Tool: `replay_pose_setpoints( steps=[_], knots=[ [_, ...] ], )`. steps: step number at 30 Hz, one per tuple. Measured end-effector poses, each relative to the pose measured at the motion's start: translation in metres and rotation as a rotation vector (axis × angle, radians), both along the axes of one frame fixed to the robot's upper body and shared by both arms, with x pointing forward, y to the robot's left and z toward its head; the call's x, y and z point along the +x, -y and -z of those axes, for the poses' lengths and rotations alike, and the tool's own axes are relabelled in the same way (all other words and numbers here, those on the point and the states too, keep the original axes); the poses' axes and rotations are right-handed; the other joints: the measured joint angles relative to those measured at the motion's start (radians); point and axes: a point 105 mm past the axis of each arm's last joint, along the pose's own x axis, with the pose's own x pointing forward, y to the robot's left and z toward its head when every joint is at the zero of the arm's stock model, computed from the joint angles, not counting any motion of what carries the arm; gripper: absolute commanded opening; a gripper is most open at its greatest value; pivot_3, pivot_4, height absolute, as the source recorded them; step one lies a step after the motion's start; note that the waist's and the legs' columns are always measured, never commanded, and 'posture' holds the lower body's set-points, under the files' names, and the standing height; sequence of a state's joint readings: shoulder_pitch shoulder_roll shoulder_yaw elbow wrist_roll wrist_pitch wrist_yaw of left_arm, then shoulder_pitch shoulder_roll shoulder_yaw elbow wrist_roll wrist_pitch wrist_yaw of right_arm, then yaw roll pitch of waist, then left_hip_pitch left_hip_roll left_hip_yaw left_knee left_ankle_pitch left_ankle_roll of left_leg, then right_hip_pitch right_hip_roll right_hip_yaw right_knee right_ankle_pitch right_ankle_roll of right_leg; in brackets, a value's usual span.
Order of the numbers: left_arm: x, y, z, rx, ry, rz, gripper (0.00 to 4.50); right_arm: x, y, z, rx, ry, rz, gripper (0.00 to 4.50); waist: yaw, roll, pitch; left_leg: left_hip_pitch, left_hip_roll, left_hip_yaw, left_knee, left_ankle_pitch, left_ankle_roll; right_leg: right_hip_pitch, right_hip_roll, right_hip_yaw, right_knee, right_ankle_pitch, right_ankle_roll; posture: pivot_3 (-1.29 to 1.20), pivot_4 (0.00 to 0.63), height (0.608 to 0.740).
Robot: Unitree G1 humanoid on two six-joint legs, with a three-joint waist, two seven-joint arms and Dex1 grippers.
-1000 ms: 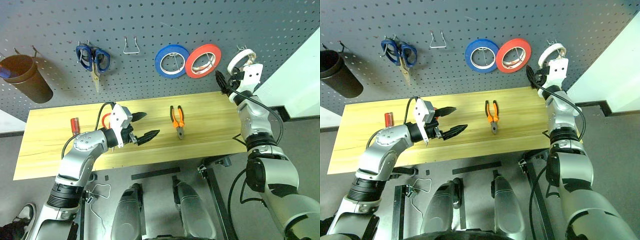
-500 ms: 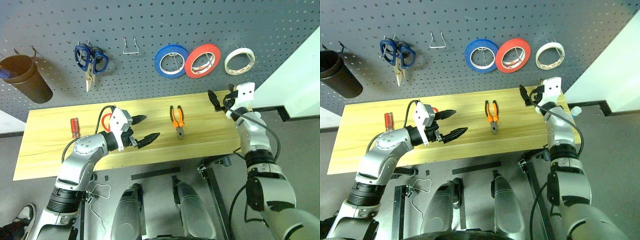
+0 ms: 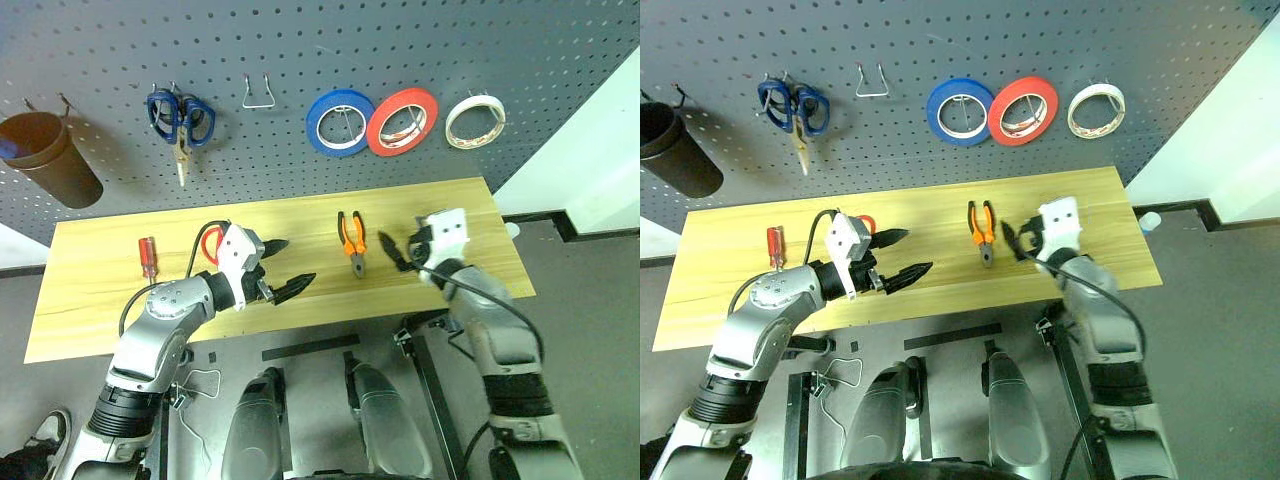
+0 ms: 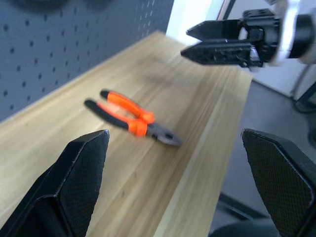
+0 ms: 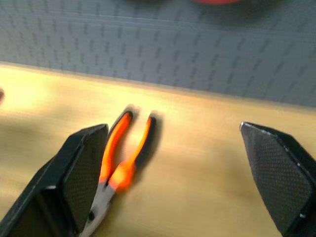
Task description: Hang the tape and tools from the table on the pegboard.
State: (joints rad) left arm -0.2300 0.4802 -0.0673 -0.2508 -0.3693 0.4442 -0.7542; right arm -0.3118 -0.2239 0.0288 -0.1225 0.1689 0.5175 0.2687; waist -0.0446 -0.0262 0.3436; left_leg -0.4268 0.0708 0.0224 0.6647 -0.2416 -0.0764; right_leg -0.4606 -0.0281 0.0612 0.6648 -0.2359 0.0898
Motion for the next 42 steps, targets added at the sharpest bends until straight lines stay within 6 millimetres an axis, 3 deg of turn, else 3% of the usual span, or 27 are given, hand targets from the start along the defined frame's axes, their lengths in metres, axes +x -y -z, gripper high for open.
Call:
replay_pose_setpoints(
  steps=[4,8,15,26,42],
  knots=[
    [0.001,-0.007,0.011,0.082,-0.026,-0.035,4.50,0.009,-0.023,-0.007,0.000,-0.026,0.037,4.47,0.002,0.000,0.000,-0.001,0.000,0.000,0.000,0.000,0.000,0.000,-0.001,0.000,-0.001,0.000,0.000,0.02,0.311,0.721],
    [0.005,-0.019,0.025,0.169,-0.084,-0.106,4.50,0.023,-0.034,-0.022,-0.042,0.001,0.066,4.47,0.004,0.000,0.000,-0.001,0.000,0.000,0.000,0.000,0.001,0.000,0.000,0.000,-0.001,0.000,0.000,0.02,0.330,0.721],
    [0.001,-0.029,0.031,0.233,-0.143,-0.150,4.50,0.030,-0.031,0.002,-0.087,-0.128,0.123,4.47,0.000,0.001,0.001,-0.002,0.000,0.000,-0.001,-0.001,0.002,-0.001,-0.001,0.000,-0.002,-0.001,0.000,0.01,0.359,0.721],
    [-0.006,-0.027,0.029,0.246,-0.154,-0.173,4.50,0.041,-0.049,0.011,-0.104,-0.324,0.111,4.47,0.000,0.001,0.002,-0.002,0.000,0.000,-0.002,-0.002,0.004,-0.002,0.000,0.001,-0.002,-0.002,-0.001,0.01,0.370,0.721],
    [-0.020,-0.023,0.031,0.232,-0.175,-0.176,4.50,0.049,-0.056,0.015,-0.131,-0.388,0.080,4.47,-0.001,0.003,0.004,-0.003,0.000,0.000,-0.006,-0.003,0.005,-0.005,0.000,0.001,-0.005,-0.002,-0.002,0.01,0.385,0.721]
  ],
)
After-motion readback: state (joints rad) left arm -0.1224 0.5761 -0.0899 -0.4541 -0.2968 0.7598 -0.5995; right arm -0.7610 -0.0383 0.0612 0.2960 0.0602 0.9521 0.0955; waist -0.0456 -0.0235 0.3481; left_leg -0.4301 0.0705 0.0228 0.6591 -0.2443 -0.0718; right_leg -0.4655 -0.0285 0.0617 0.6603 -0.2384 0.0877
